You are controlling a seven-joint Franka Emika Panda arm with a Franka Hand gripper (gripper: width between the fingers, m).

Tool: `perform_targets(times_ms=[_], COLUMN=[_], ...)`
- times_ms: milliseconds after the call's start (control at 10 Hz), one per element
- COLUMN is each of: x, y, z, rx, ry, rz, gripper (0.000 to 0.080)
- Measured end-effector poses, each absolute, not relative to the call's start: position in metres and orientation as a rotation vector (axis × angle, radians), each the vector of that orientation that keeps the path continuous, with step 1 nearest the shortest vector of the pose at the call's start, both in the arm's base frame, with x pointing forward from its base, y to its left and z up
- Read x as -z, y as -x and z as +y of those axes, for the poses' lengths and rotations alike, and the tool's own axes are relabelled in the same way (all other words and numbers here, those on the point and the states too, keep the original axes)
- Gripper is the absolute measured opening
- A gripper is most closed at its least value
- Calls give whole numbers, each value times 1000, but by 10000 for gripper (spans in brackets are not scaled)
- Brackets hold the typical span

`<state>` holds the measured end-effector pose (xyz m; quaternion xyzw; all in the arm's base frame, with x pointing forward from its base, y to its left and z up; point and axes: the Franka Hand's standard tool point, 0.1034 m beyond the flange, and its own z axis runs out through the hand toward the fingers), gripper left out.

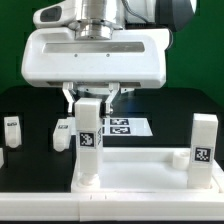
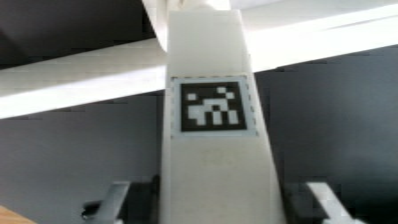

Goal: Assemble desk

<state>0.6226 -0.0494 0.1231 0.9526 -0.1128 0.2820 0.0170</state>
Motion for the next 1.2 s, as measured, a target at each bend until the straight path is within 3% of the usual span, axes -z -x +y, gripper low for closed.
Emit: perform_targets(times_ms=[500, 600, 700, 800, 900, 1200], x=[-117, -117, -113, -114, -121, -126], y=[-625, -624, -623, -625, -629, -638], z=[-55, -54, -52, -52, -52, -46], rx=[-943, -940, -890, -868, -808, -413], ry=[-2908, -2910, -2941, -2958, -3006, -3205], rz=[-347, -347, -349, -354, -377, -438], gripper=[285, 360, 497, 497, 616, 648])
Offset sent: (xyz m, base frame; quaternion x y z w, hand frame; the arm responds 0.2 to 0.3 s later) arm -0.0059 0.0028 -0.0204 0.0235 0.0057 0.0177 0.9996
